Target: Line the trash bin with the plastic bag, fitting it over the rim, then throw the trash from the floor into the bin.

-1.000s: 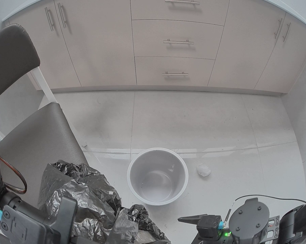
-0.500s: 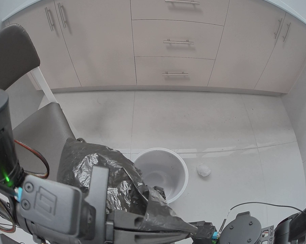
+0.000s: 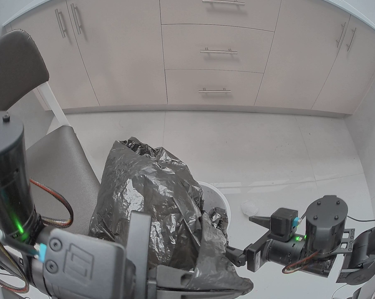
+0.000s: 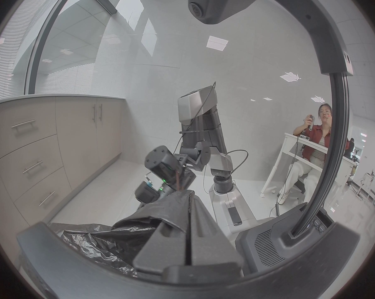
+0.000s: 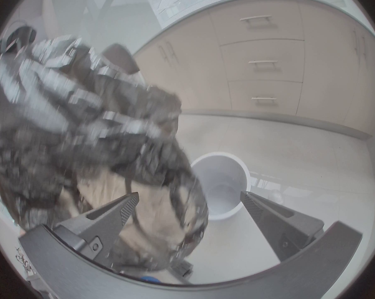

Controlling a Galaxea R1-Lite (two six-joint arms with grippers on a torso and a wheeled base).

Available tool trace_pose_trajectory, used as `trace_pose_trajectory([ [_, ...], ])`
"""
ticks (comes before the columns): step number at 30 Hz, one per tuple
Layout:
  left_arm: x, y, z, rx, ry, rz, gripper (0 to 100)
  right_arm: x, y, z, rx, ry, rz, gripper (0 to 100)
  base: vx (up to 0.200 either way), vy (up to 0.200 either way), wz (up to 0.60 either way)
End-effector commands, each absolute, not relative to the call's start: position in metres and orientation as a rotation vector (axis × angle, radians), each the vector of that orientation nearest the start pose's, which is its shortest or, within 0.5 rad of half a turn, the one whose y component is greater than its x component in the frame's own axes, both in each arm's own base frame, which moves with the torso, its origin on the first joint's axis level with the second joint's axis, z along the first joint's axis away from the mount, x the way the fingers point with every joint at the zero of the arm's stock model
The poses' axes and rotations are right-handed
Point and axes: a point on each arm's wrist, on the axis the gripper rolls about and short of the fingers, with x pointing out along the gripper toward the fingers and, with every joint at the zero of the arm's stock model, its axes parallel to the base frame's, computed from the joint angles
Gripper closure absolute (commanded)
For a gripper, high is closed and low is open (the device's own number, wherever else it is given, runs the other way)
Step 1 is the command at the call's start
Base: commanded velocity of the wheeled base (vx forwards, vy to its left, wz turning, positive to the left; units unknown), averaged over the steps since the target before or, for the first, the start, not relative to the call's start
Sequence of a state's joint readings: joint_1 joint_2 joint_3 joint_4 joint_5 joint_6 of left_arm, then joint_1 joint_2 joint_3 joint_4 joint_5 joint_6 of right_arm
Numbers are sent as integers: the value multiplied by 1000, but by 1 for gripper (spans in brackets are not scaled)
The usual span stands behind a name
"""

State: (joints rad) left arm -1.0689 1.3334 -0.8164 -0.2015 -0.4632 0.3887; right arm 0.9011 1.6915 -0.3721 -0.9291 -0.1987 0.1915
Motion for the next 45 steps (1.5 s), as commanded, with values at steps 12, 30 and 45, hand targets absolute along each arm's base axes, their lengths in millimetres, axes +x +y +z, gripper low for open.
trace_pose_trajectory([
  [12,88,-192,242,395,27,-1588,100,164,199,104,-17,404,686,0,0,0,0],
  [30,88,-191,243,391,27,-1587,100,162,224,65,-96,533,742,0,0,0,0],
  [45,87,-191,242,390,30,-1589,100,196,251,42,-54,406,733,0,0,0,0],
])
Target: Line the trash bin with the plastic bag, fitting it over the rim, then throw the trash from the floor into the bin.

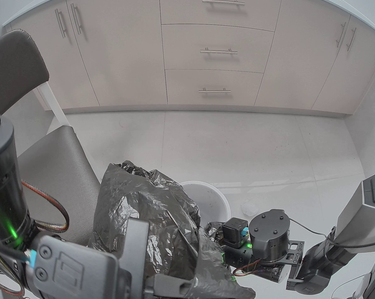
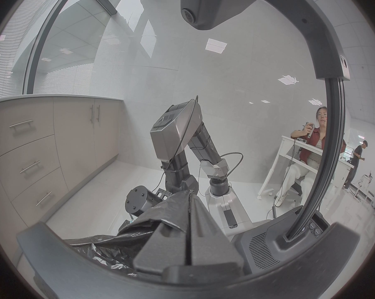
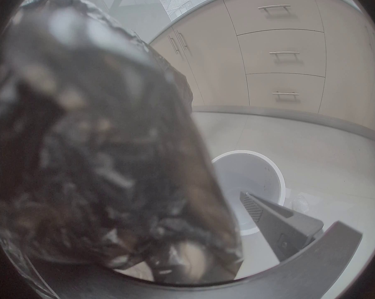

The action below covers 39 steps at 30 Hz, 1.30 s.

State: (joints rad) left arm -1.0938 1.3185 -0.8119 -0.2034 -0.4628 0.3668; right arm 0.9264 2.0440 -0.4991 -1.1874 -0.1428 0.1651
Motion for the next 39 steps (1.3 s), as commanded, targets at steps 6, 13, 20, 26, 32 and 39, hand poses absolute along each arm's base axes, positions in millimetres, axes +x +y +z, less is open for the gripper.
trace_pose_trajectory([
  [6,87,-190,241,391,35,-1591,100,196,247,46,-44,386,718,100,0,0,0],
  [13,88,-189,238,392,47,-1584,100,201,225,68,-7,338,667,100,0,0,0],
  [20,104,-181,236,311,122,-1490,100,207,204,90,23,274,613,100,0,0,0],
  [26,155,-162,223,74,241,-1230,100,205,189,105,45,239,588,100,0,0,0],
  [32,217,-160,180,-227,295,-1035,100,203,169,114,61,219,547,100,0,0,0],
  [39,243,-187,145,-337,331,-1043,100,197,151,135,97,152,551,100,0,0,0],
])
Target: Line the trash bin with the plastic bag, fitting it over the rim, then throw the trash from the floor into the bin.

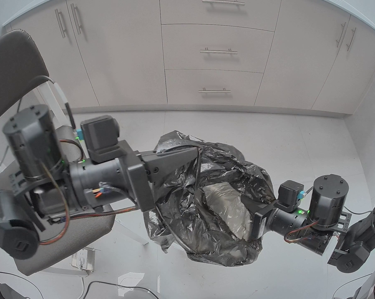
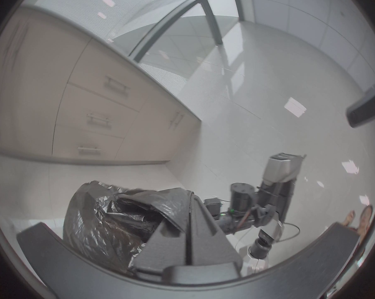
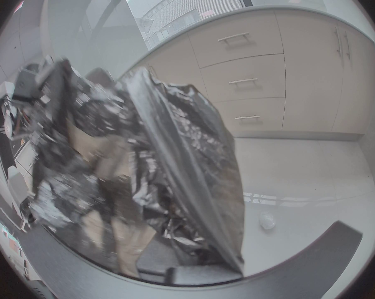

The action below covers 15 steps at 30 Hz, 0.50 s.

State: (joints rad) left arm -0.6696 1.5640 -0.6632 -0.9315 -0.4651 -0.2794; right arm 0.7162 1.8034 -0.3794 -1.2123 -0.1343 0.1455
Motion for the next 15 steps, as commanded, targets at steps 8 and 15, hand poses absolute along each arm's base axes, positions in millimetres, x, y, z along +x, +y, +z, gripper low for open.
trace_pose_trajectory([
  [8,251,-210,105,-332,406,-984,100,192,154,135,112,215,712,100,0,0,0],
  [15,252,-211,111,-477,385,-967,100,207,168,120,150,283,719,100,0,0,0],
])
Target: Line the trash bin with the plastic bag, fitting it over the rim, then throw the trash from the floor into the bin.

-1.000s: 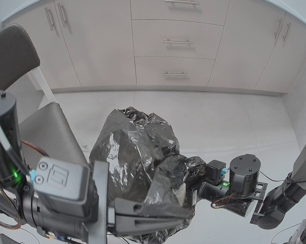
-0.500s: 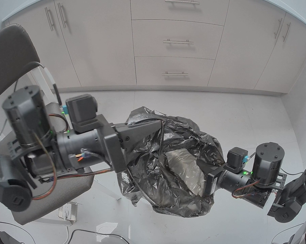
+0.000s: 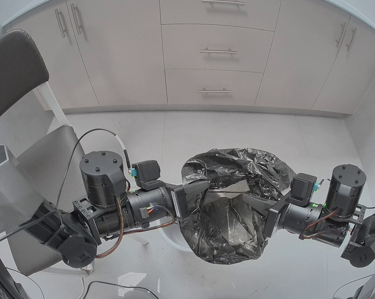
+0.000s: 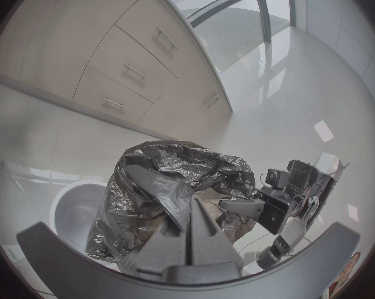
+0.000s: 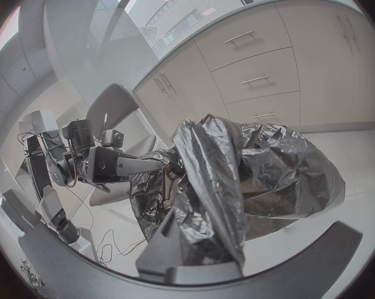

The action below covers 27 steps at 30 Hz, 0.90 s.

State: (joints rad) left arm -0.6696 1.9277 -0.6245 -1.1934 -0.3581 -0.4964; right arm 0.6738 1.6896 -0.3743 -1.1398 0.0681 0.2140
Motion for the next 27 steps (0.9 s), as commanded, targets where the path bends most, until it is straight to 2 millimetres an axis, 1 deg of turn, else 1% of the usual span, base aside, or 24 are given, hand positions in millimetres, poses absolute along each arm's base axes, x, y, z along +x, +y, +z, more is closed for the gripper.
trace_pose_trajectory([
  [1,253,-211,113,-482,368,-964,100,209,169,118,147,290,720,100,0,0,0],
  [5,251,-207,118,-490,333,-950,100,215,179,118,150,282,733,100,0,0,0],
  [7,251,-207,119,-491,332,-951,100,215,180,119,151,277,737,100,0,0,0],
  [8,249,-204,123,-493,320,-949,100,215,189,120,145,272,760,100,0,0,0],
  [10,249,-202,122,-493,321,-943,100,215,194,119,143,274,773,100,0,0,0],
  [12,250,-196,120,-490,328,-921,100,216,203,111,131,296,792,100,0,0,0],
  [13,250,-193,117,-488,336,-910,100,216,203,111,131,296,792,100,0,0,0],
  [14,250,-191,115,-487,344,-902,100,217,210,102,121,321,802,100,0,0,0],
  [15,250,-190,115,-487,345,-900,100,218,211,101,119,324,802,100,0,0,0],
  [17,251,-184,111,-487,347,-870,100,220,221,86,104,367,811,100,0,0,0],
  [20,251,-178,108,-489,332,-839,100,222,229,70,91,407,817,100,0,0,0],
  [24,254,-171,101,-492,333,-813,100,230,240,49,91,398,821,100,0,0,0],
  [27,257,-167,96,-494,333,-795,100,236,245,36,95,389,818,100,0,0,0],
])
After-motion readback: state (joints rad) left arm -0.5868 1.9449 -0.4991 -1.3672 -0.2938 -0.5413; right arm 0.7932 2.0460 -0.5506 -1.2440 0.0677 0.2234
